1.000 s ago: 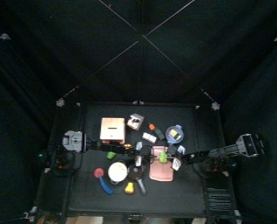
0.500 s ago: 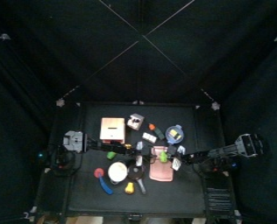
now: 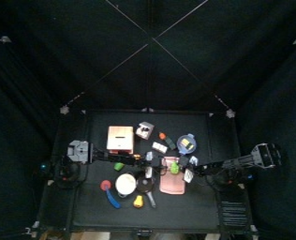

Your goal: Cut starfruit

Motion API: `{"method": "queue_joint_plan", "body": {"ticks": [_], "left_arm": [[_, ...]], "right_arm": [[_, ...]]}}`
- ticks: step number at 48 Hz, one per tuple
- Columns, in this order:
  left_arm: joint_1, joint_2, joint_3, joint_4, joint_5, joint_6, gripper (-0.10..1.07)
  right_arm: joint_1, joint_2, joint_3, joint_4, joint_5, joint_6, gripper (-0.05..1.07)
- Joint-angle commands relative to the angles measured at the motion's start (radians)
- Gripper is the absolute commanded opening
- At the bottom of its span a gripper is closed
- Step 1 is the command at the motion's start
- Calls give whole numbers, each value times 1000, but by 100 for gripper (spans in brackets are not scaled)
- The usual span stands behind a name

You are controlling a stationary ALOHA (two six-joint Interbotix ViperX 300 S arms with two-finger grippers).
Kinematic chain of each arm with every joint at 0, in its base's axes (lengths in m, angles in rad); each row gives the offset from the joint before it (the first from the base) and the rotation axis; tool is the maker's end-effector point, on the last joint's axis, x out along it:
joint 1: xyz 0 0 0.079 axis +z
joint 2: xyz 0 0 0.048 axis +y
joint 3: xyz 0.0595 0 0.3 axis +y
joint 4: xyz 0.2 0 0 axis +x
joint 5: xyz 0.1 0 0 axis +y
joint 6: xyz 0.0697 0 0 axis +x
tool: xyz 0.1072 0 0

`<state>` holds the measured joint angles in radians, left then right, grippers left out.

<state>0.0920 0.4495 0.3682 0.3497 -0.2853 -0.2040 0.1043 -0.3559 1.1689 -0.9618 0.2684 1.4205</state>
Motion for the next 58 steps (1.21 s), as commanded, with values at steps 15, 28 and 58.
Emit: {"method": "queue_joint_plan", "body": {"ticks": [15, 28, 58], "left_arm": [[0, -2, -25, 2, -3, -2, 45], [0, 14, -26, -2, -3, -2, 45], [2, 15, -26, -8, 34, -2, 45]], "right_arm": [[-8, -2, -20, -3, 2, 2, 32], [-17, 48, -28, 0, 3, 2, 26], [-23, 97, -40, 2, 3, 2, 20]]}}
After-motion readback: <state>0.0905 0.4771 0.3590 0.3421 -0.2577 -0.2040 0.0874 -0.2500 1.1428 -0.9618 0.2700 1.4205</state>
